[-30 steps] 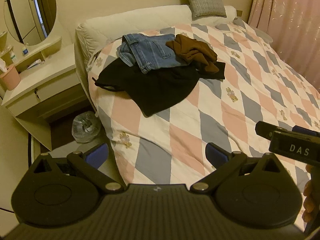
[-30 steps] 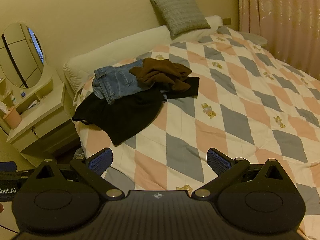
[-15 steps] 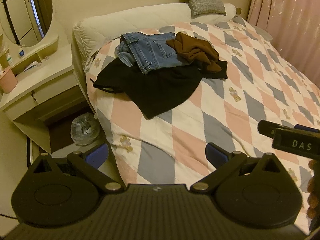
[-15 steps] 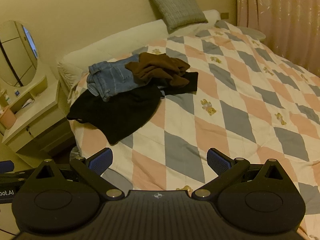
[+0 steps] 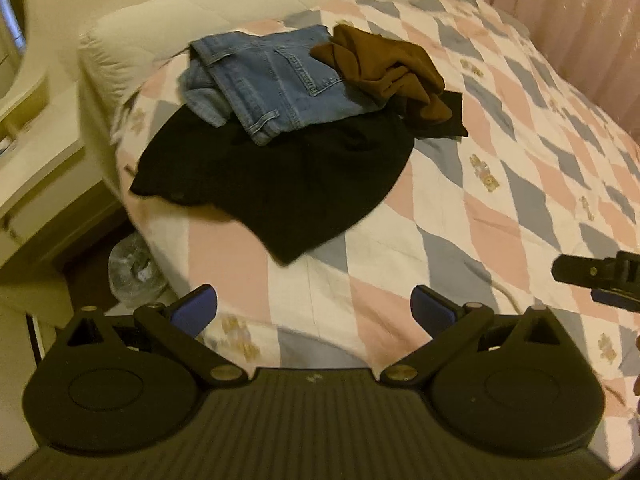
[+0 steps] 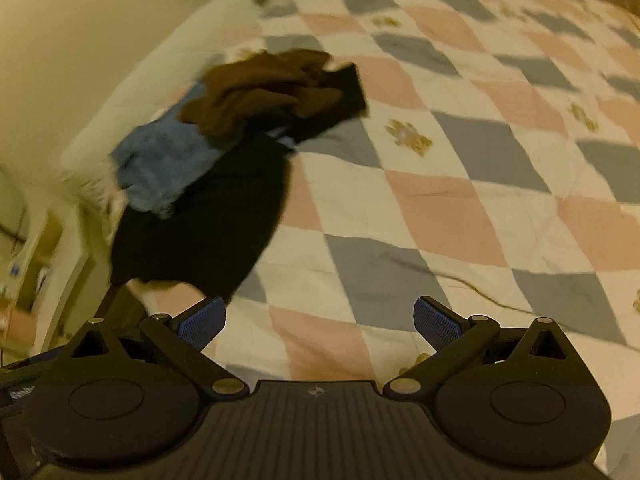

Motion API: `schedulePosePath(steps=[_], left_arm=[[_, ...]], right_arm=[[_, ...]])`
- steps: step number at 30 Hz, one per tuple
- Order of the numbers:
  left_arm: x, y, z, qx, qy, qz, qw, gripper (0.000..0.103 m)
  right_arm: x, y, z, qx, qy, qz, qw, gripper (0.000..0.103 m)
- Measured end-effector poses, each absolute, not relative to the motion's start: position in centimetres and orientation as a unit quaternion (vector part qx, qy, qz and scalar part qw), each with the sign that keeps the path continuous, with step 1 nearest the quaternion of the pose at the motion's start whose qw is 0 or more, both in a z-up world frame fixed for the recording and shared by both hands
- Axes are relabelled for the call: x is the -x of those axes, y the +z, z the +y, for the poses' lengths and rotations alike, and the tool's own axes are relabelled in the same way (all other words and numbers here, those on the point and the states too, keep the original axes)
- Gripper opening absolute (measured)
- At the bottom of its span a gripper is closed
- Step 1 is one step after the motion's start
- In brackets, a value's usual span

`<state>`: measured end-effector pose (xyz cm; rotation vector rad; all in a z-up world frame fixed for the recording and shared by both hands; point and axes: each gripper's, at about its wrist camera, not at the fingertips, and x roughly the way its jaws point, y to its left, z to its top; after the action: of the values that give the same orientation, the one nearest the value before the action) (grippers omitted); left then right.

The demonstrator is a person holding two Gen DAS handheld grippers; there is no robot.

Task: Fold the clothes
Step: 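Grasp the brown shirt with the right gripper while the left gripper grasps it too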

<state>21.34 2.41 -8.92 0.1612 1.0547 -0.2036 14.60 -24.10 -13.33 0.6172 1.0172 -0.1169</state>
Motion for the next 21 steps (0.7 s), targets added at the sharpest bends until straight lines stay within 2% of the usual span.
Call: schedulePosePath(steps=[7,11,13,18,21], left_arm=[[-30.9,-10.1,1.6,-0.109,-0.148,0.488,0.853,0.102],[-35.9,-10.7,0.6,-0.118,-0.184,0.478,0.850,0.095],[-38.2,-11.0,-0.5,-0.129,-0.202,0.468,0.851,0.088],[-43.3,-12.0,-4.3,-0.148,-0.249,0.441,0.849,0.087],[-45.8,-12.8,-6.8,-0.160,-0.283,0.422,0.846,0.087]], right_arm=[[-20.9,-17.5,-25.9,-0.371,-0.109,0.494,0.779,0.102],[-25.0,-18.5,-26.6,-0.400,-0.103,0.471,0.780,0.084],[-27.6,-18.7,-26.9,-0.409,-0.101,0.458,0.782,0.083],[-33.4,-19.1,-28.2,-0.451,-0.090,0.407,0.789,0.082],[-36.5,-19.9,-29.4,-0.497,-0.080,0.373,0.780,0.071]])
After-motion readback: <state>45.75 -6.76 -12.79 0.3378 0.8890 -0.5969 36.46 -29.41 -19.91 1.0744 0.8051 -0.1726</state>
